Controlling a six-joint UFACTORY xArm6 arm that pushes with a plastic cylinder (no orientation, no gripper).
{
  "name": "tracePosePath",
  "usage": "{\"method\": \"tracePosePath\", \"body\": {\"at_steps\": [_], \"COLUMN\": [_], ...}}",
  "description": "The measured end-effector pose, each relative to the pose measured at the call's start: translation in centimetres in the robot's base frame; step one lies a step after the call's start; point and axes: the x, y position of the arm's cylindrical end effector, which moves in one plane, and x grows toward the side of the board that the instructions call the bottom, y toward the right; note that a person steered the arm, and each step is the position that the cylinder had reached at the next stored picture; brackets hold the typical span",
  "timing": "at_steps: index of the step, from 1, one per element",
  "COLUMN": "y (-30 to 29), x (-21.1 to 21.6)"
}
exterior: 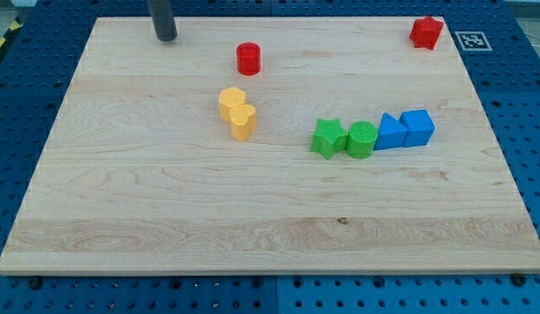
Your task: Move the red circle towards the top middle of the board
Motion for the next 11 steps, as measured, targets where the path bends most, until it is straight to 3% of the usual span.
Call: {"method": "tracePosePath", "body": {"at_steps": [2, 4, 6, 8, 11], "y": [6.8, 8.7, 13.5, 11.1, 14.8], "x": [3.0, 8.6, 6.1, 6.1, 0.9]}}
